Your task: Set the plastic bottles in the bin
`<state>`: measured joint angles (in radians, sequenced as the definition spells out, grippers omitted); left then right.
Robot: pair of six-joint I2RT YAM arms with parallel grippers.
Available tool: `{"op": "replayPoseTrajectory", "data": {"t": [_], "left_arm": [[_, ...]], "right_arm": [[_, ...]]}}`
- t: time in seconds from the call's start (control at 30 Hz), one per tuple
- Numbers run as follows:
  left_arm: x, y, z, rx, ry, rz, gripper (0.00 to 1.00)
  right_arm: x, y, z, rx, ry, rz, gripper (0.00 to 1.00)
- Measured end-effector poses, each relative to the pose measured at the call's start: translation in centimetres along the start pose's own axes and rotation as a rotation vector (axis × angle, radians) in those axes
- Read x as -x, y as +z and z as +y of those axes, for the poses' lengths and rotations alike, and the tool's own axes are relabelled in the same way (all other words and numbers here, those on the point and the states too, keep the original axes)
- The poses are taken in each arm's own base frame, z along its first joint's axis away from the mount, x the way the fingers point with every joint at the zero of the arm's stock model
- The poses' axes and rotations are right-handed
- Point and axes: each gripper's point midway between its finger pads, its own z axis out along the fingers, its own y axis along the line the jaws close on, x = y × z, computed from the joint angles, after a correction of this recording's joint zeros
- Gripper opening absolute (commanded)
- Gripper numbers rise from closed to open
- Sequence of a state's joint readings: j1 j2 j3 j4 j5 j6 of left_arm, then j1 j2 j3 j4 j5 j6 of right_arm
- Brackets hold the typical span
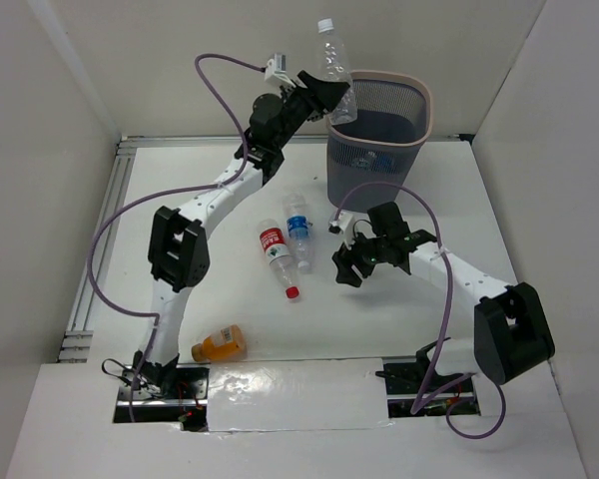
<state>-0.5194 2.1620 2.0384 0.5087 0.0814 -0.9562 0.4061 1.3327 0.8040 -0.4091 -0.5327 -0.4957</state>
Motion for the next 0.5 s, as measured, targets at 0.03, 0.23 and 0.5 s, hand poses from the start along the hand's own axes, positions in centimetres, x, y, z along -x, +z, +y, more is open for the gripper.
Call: {"op": "replayPoseTrajectory", "data": {"t": [0.03, 0.23, 0.5], "left_arm": [[-0.1, 0.5, 0.0, -0.009, -0.015, 0.000, 0.37], [-0.5, 2.3, -1.3, -0.033, 0.013, -0.005, 0.69], [-3.9, 2.6, -1.2, 0.008, 0.125, 0.069, 1.00]], "right_arm": [[-0.2, 0.1, 0.0, 0.001, 0.002, 0.003, 0.71], [-0.5, 0.2, 0.1, 0.001, 0.005, 0.009, 0.73], [-0.6, 0.3, 0.1, 0.005, 0.017, 0.012, 0.97]]}}
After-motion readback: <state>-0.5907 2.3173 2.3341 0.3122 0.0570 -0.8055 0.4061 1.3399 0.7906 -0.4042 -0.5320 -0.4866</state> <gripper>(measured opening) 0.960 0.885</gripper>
